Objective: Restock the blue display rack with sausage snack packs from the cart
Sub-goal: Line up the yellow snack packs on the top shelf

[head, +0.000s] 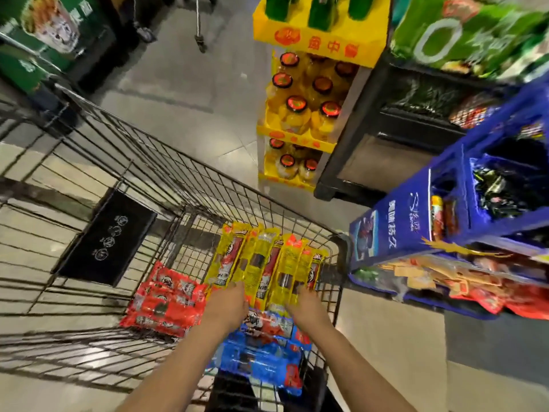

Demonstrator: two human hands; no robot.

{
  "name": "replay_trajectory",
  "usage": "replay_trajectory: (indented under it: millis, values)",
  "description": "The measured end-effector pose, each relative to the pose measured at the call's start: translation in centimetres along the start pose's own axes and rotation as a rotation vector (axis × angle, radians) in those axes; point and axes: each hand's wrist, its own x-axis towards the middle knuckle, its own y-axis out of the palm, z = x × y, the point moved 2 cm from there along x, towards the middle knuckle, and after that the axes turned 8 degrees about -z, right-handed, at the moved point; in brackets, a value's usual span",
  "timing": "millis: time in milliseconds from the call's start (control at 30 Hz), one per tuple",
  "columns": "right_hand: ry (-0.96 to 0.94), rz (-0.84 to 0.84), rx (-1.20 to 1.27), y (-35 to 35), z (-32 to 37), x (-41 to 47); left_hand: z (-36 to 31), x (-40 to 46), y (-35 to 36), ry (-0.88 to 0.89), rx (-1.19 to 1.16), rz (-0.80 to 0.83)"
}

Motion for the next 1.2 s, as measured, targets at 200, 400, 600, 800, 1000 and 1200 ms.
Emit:
replay_trajectory:
  millis: [200,400,600,800,1000,1200]
  values:
    - [0.161,-0.07,0.072,3.3,0.5,3.6,0.8,5.2,1.4,-0.005,-0.043,0.044]
    - [0.283,-0.212,0.174,5.6,0.7,5.1,1.2,7.5,4.7,-0.002,-0.103,0.026]
    - [0.367,-0.273,0.154,6.7,1.1,5.8,1.5,8.4,5.7,-0.169,-0.352,-0.042]
    - [0.41,-0.322,0.31,6.7,1.4,5.9,1.7,9.1,5.6,-0.265,-0.551,-0.018]
    - [0.426,-0.341,0.561,6.1,1.1,4.8,1.4,8.7,4.7,-0.262,-0.694,-0.012]
    - [0.398,-0.36,0.679,4.6,1.3,3.7,1.4,7.7,3.6,-0.267,-0.859,0.02]
